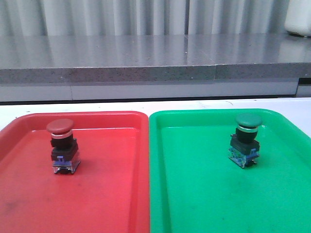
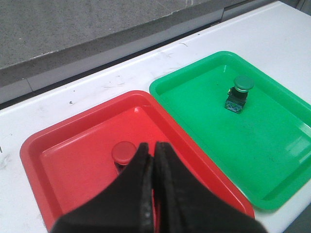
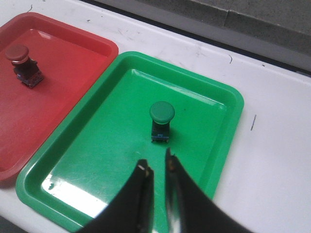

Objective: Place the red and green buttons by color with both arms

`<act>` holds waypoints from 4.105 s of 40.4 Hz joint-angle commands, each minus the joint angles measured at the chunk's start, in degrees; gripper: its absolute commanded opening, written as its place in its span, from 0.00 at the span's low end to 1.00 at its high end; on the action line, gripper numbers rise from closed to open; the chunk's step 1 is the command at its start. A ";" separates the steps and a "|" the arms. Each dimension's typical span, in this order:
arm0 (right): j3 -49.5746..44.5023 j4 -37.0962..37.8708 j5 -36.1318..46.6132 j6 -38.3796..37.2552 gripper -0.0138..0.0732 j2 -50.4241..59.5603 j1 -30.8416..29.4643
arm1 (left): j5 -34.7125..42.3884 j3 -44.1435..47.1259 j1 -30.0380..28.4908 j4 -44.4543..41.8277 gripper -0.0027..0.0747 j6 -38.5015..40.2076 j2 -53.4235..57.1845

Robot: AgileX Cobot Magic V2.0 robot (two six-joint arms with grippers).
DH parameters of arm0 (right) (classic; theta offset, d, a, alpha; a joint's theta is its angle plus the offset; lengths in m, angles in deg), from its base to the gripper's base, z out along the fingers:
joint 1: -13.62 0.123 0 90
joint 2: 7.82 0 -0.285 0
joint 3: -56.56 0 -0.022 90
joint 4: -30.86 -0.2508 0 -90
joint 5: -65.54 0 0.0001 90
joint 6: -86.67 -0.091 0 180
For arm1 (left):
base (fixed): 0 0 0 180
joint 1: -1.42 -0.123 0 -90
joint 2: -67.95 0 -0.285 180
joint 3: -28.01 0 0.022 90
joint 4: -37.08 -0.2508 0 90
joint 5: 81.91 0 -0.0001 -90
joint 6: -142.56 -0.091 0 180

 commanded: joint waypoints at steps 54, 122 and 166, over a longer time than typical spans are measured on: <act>1.55 0.10 3.66 0.44 0.08 -0.17 0.10 | 31.24 35.56 -23.10 -5.30 0.01 0.12 30.68; 1.55 0.10 3.68 0.44 0.08 -0.17 0.10 | 44.46 46.47 -27.15 -0.74 0.01 0.80 35.57; -43.71 -0.27 48.19 0.44 0.08 32.23 -17.42 | 44.35 46.47 -27.15 -0.74 0.01 0.80 35.47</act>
